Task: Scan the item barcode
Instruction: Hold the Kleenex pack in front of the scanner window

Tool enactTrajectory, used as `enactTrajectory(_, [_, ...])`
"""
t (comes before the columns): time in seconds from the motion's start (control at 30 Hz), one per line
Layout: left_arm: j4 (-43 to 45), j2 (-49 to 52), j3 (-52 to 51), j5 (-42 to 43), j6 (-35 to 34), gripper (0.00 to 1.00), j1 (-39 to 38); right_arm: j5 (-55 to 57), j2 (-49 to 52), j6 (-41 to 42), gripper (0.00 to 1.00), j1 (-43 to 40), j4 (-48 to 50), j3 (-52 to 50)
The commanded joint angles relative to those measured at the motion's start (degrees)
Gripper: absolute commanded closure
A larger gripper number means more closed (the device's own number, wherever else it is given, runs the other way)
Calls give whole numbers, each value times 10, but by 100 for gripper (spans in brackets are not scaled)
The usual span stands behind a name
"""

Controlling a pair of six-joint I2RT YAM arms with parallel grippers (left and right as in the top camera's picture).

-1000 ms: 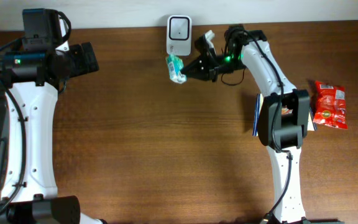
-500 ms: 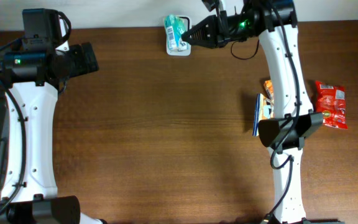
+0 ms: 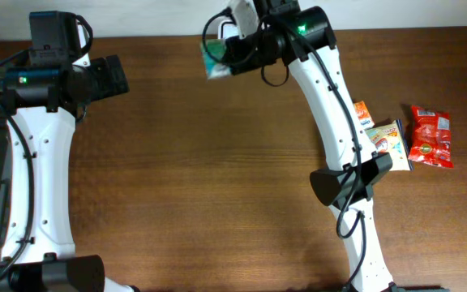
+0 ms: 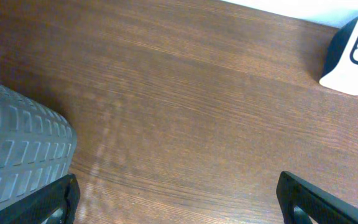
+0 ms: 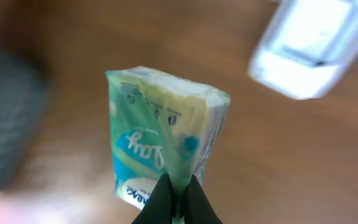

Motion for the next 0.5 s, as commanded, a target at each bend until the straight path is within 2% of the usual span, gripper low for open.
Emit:
enactTrajectory(0.0, [1, 1, -2, 0, 3, 1, 1, 241, -4, -76, 96, -1, 45, -1])
enactTrajectory(0.13, [1, 1, -2, 0, 3, 1, 1, 333, 23, -142, 96, 17, 119, -2])
enactTrajectory(0.3, [1, 1, -2, 0, 3, 1, 1, 334, 75, -163, 96, 19, 208, -3])
enactTrajectory(0.47, [1, 1, -2, 0, 3, 1, 1, 337, 132, -291, 96, 19, 321, -3])
